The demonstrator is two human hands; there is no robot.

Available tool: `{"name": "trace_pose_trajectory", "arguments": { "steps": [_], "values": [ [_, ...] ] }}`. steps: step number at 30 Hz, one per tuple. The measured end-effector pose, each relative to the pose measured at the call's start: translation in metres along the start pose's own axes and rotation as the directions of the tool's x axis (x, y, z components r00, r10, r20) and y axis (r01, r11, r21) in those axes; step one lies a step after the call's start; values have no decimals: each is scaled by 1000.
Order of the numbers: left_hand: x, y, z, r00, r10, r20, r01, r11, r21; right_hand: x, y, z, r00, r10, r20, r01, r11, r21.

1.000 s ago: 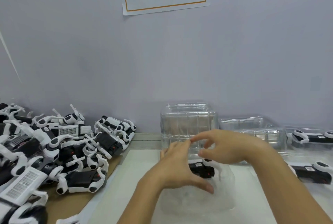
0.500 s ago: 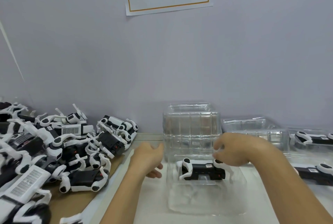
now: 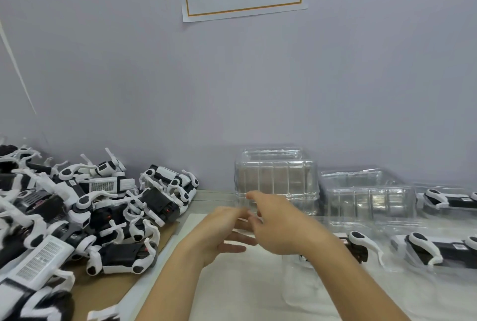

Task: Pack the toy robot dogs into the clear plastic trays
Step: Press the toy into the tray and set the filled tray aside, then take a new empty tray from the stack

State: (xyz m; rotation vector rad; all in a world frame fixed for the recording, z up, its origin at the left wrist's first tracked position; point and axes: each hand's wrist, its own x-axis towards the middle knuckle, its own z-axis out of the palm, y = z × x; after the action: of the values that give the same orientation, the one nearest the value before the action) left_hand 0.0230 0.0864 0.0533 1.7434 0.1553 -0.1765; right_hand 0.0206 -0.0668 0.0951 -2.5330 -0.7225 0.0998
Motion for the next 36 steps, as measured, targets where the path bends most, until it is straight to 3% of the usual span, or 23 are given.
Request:
{"name": "trace_pose_trajectory", "arguments": {
  "steps": [3, 5, 20, 31, 36],
  "values": [
    [5, -5, -8, 981, -40, -190, 35, 999, -31, 0, -1, 8, 994, 42, 99, -39, 998, -39],
    [6, -7, -8, 971, -56, -234, 47, 998, -42, 1, -1, 11, 989, 71, 131, -62, 995, -72],
    [5, -7, -5, 969, -66, -238, 61, 998, -28, -9, 45, -41, 918, 378, 124, -350, 916, -198],
    [3, -6, -4, 968, -77, -240, 75, 997, -19, -18, 108, -65, 834, 551, -9, -541, 815, -207],
    [3, -6, -3, 967, -77, -242, 75, 997, -19, -14, 117, -65, 839, 535, -100, -544, 821, -173]
  ]
}}
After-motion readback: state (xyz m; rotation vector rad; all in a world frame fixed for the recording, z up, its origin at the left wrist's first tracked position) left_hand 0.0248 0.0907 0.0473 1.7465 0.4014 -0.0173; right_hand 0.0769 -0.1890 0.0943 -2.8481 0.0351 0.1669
